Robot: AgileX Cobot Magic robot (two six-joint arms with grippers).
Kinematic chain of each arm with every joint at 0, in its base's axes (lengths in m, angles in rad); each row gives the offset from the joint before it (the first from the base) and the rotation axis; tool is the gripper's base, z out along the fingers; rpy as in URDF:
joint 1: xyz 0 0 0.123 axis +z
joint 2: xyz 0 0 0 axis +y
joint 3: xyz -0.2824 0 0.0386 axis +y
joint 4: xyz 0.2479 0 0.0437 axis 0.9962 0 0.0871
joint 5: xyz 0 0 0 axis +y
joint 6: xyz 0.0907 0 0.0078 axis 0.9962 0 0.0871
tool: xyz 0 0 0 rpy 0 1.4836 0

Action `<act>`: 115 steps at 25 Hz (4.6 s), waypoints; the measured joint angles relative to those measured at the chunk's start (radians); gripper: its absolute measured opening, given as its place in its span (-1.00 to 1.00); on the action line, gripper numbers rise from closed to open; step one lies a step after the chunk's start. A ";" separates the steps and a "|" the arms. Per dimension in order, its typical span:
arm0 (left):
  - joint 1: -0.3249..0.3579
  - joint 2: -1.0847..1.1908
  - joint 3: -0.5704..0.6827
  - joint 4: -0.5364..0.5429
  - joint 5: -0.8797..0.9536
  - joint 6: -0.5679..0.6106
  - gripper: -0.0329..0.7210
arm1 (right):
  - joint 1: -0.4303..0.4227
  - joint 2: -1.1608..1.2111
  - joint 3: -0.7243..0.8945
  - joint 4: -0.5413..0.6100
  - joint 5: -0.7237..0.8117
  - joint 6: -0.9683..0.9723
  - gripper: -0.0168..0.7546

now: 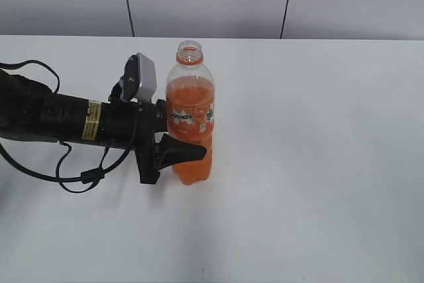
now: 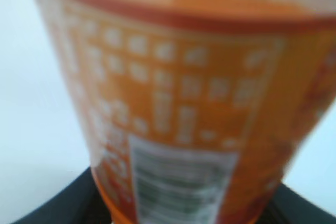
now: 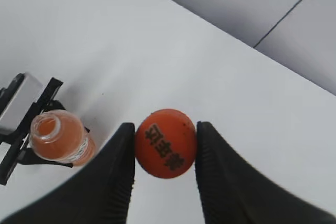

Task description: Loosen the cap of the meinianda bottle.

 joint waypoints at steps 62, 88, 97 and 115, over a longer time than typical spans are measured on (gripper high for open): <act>0.000 0.000 0.000 0.002 -0.002 0.000 0.10 | -0.461 0.330 0.982 0.280 -0.985 0.108 -0.10; 0.036 0.000 0.000 0.087 -0.012 0.000 0.64 | -0.461 0.323 0.982 0.280 -0.983 0.111 0.51; 0.146 0.000 0.000 0.301 -0.004 -0.147 0.64 | -0.461 0.245 0.983 0.275 -0.967 0.111 0.51; 0.325 -0.317 -0.030 0.169 0.702 -0.305 0.15 | -0.461 0.217 0.758 0.139 -0.854 0.111 0.51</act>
